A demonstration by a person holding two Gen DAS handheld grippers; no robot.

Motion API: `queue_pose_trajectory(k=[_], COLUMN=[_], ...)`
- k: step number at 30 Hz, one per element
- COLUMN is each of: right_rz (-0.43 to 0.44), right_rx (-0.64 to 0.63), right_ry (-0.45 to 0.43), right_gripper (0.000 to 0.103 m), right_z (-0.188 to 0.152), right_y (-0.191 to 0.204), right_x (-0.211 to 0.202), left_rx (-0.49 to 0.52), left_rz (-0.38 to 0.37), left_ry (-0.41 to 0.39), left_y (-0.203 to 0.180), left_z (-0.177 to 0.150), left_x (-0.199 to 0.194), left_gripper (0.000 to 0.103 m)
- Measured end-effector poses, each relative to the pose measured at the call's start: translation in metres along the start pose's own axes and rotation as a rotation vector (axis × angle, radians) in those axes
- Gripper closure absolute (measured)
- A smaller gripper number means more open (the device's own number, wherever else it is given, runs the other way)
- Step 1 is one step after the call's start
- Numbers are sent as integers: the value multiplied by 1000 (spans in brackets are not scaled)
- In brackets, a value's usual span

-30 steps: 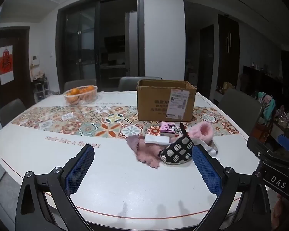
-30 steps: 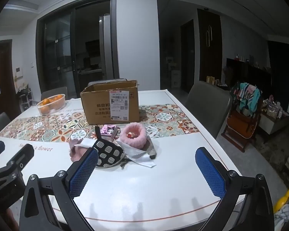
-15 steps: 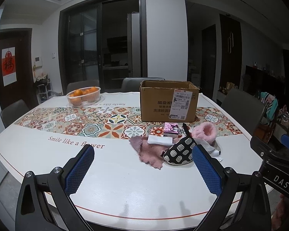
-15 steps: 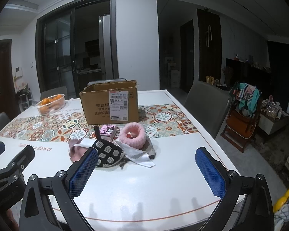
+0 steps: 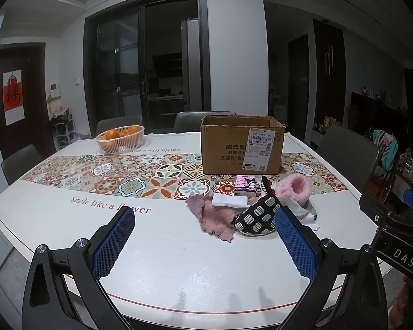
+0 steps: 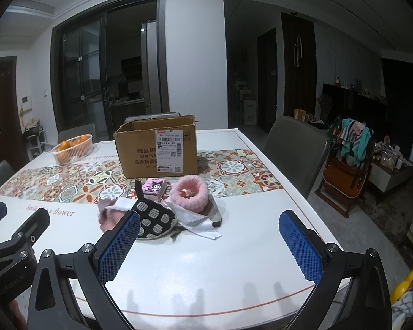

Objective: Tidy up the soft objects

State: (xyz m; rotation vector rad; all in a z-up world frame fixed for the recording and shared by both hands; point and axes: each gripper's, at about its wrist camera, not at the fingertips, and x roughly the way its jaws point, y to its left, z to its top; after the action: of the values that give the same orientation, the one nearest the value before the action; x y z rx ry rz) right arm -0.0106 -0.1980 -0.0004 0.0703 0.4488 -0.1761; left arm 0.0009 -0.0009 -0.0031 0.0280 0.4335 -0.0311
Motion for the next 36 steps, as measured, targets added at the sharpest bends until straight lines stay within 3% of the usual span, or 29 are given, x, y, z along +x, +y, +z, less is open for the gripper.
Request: queue_pose_trajectory(k=[36], right_rz=[-1], right_rx=[-1], right_ry=[2], right_gripper=[0], right_z=[0], right_y=[1], right_x=[3], left_rx=[2], left_rz=[-4], left_ry=[-2], left_y=[-1], left_z=[0], left_x=[0], left_gripper=[0])
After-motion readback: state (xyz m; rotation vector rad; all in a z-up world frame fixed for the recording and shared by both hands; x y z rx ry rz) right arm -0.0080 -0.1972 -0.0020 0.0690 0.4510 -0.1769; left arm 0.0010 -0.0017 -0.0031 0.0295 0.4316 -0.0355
